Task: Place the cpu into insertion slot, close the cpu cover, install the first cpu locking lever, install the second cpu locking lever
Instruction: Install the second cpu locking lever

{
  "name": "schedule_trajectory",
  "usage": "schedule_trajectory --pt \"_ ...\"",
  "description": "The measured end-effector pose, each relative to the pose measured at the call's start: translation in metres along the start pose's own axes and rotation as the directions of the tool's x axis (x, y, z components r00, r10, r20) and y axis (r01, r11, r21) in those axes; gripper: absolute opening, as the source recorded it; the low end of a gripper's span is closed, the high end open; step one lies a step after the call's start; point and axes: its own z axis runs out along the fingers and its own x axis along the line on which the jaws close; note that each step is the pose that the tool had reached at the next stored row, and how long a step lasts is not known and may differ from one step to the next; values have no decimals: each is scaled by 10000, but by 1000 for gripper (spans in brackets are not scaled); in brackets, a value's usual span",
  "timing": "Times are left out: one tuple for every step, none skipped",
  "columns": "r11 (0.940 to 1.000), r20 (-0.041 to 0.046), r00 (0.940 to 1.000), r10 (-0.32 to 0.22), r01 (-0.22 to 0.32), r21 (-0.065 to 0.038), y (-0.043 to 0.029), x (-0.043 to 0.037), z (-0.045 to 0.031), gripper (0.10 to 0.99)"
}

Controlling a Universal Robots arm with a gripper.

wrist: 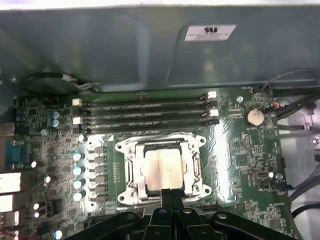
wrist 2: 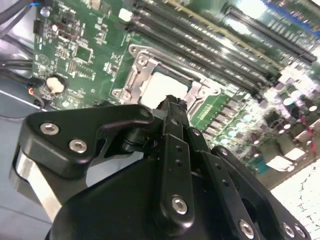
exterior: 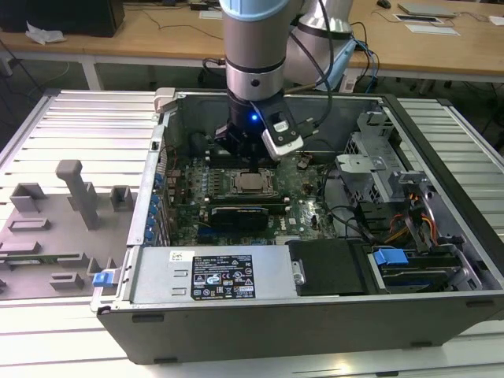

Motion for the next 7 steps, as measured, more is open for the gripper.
schedule_trajectory --pt "10000 0 10000 0 0 0 0 -4 0 106" --pt "10000 1 10000 1 -1 -1 0 -4 1 106" --pt "10000 1 10000 2 -2 0 1 -4 0 106" --pt "10000 0 10000 1 -1 -1 1 -5 0 106" --pt "10000 0 10000 0 0 0 1 -5 0 106" --pt "10000 0 10000 0 0 0 1 -5 0 106" --pt "10000 0 10000 1 -1 0 1 -5 0 106"
